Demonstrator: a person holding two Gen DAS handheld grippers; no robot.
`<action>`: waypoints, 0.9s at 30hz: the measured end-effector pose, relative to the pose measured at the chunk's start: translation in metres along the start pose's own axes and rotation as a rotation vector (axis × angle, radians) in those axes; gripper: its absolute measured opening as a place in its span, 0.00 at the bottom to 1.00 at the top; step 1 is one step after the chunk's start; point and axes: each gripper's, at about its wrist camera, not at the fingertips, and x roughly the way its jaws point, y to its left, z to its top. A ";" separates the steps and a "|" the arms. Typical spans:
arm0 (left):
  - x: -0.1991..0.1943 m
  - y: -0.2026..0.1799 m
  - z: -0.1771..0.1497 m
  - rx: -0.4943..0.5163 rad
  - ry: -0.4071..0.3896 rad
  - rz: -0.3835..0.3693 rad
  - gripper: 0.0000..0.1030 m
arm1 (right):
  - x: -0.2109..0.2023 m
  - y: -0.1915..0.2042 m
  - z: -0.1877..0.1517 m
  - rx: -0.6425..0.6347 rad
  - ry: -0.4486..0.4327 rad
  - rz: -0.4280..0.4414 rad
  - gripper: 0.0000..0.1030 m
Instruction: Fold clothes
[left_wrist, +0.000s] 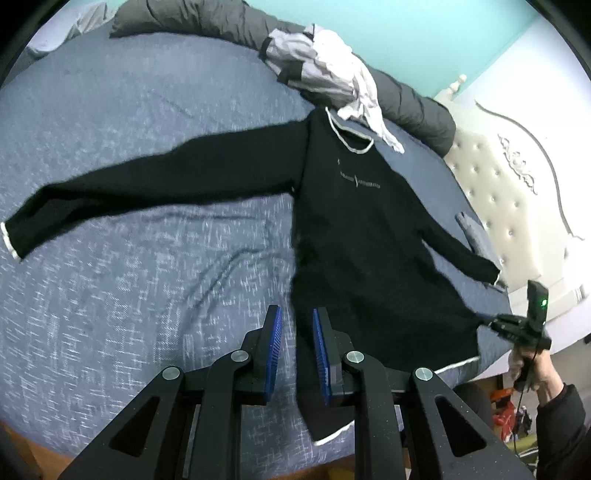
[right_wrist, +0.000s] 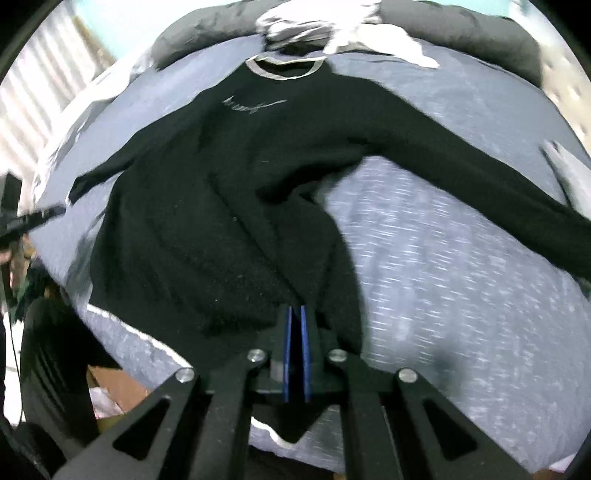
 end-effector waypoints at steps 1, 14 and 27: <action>0.005 -0.001 -0.002 0.002 0.013 0.000 0.20 | 0.000 -0.008 -0.001 0.019 -0.001 -0.007 0.04; 0.089 -0.024 -0.028 0.012 0.203 -0.050 0.39 | 0.021 -0.027 -0.017 0.070 0.044 -0.016 0.04; 0.113 -0.021 -0.052 0.032 0.308 -0.059 0.40 | 0.003 -0.057 -0.026 0.189 0.008 -0.026 0.27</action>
